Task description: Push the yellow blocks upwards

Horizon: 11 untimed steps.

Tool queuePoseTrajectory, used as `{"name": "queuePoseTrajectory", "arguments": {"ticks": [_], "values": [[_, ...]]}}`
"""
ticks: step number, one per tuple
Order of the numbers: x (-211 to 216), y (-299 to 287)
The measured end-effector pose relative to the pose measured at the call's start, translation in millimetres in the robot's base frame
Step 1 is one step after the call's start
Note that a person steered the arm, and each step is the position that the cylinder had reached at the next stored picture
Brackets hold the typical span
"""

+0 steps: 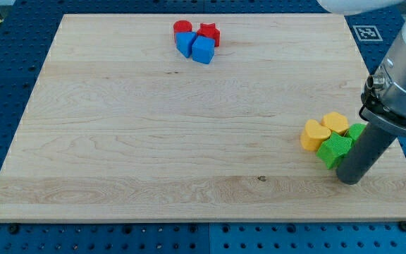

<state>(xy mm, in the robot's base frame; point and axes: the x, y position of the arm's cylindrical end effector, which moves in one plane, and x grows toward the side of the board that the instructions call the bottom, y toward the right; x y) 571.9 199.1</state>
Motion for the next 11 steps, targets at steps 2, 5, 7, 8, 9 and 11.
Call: {"name": "queuePoseTrajectory", "arguments": {"ticks": [2,5,7,8,9,11], "values": [[0,-51],[-58,-51],[-57,-43],[-51,-29],[-51,1],[-51,14]]}}
